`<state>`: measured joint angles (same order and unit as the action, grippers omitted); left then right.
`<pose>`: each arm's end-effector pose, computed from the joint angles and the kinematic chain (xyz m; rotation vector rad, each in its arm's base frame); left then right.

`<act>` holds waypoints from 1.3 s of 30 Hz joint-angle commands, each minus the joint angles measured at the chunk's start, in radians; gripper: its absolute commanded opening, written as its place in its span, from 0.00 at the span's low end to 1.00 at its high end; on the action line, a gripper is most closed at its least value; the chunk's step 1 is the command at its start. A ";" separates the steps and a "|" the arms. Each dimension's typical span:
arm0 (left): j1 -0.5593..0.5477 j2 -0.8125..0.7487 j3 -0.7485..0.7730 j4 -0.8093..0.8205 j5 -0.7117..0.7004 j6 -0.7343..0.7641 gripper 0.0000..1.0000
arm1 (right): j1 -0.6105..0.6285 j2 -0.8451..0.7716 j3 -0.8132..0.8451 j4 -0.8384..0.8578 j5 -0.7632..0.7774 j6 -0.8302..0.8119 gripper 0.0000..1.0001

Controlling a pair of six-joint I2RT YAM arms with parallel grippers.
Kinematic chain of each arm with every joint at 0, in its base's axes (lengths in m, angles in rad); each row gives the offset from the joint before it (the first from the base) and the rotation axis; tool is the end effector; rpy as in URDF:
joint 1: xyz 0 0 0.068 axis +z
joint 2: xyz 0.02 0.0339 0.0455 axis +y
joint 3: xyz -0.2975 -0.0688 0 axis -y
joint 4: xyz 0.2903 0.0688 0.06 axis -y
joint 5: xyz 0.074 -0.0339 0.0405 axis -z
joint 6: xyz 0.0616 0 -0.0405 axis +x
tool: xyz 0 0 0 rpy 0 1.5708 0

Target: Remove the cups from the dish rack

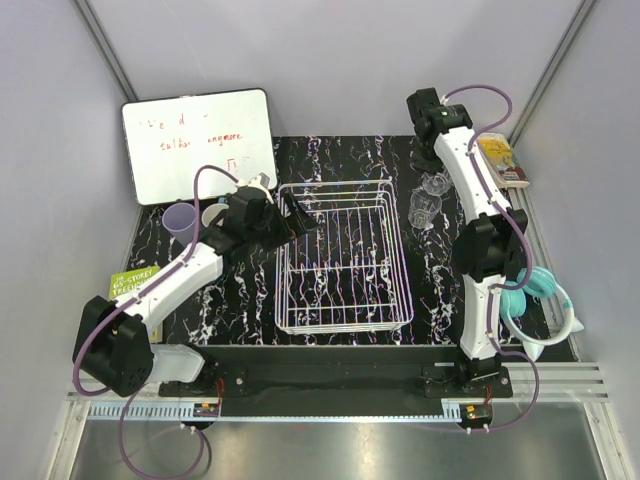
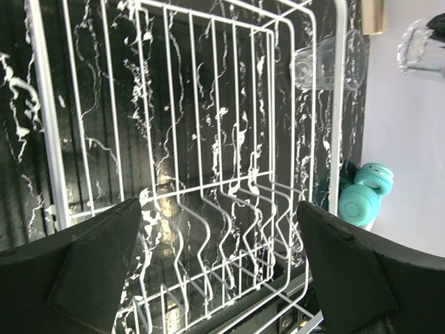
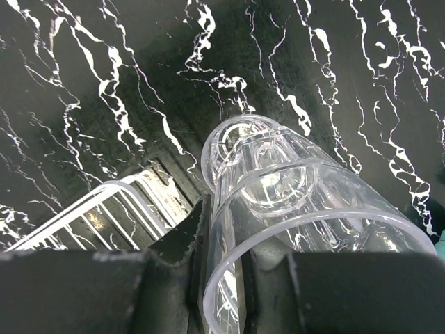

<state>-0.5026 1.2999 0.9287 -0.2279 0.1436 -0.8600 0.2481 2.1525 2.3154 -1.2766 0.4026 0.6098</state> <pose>0.2973 -0.1735 0.2747 -0.3251 2.2949 -0.8997 0.5079 0.1038 0.3511 0.5789 2.4916 -0.2270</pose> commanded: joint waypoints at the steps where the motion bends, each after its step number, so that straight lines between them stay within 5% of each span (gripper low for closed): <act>1: -0.001 -0.022 -0.007 0.019 -0.006 0.018 0.99 | 0.007 -0.022 -0.049 0.041 0.015 -0.002 0.00; 13: -0.002 -0.013 -0.024 0.022 -0.010 0.026 0.99 | 0.006 -0.010 -0.258 0.224 -0.036 -0.010 0.00; 28: -0.008 0.042 0.005 0.033 -0.002 0.029 0.99 | 0.006 0.026 -0.251 0.256 -0.054 -0.024 0.00; 39: -0.013 0.038 0.004 0.035 -0.009 0.030 0.99 | 0.005 -0.022 -0.251 0.270 -0.051 -0.028 0.29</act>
<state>-0.5095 1.3457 0.9058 -0.2317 0.1444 -0.8417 0.2489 2.1796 2.0464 -1.0389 0.3458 0.5945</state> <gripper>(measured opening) 0.987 0.234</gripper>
